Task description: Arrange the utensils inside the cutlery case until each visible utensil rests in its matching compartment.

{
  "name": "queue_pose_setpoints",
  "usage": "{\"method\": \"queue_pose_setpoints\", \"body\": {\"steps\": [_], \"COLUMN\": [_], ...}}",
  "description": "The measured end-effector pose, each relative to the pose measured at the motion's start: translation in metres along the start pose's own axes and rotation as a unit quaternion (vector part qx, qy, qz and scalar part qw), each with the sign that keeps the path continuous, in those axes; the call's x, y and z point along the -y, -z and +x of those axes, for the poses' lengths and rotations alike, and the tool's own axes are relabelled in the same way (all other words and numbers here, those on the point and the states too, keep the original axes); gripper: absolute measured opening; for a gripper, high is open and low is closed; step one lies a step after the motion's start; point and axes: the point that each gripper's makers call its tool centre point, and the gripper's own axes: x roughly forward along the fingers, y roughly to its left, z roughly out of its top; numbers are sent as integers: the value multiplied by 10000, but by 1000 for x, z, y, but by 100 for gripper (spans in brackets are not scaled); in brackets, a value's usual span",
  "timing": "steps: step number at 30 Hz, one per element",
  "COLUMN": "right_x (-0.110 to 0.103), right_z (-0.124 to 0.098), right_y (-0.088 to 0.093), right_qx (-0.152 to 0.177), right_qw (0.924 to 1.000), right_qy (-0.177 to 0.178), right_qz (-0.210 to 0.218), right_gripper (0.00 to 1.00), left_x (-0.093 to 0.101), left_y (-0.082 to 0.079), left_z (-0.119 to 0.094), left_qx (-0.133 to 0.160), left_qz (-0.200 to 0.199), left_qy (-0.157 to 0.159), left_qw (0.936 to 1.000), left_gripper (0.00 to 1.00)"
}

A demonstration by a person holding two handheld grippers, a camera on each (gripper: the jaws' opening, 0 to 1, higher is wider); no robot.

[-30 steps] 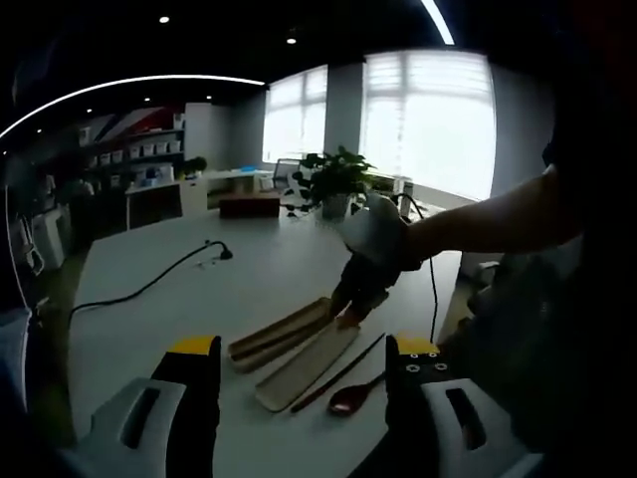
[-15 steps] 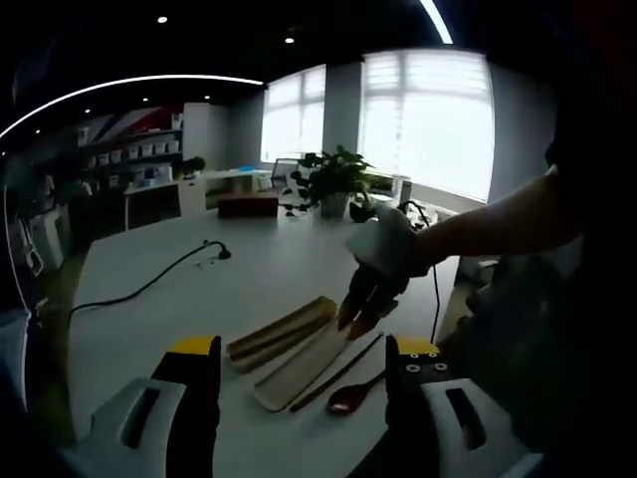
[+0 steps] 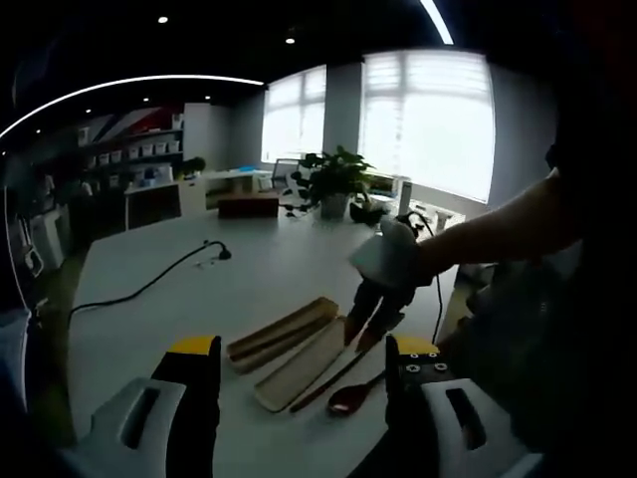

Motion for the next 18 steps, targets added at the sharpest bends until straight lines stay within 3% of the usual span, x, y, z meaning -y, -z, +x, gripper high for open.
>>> {"method": "queue_pose_setpoints", "body": {"steps": [18], "right_x": [-14], "right_z": [19], "right_y": [6], "right_qx": [-334], "right_qw": [9986], "right_qy": [-187], "right_qz": [-363], "right_gripper": [12], "left_x": [0], "left_y": [0], "left_z": [0], "left_qx": [-5], "left_qz": [1], "left_qy": [-6], "left_qw": [10000], "left_gripper": [69]}}
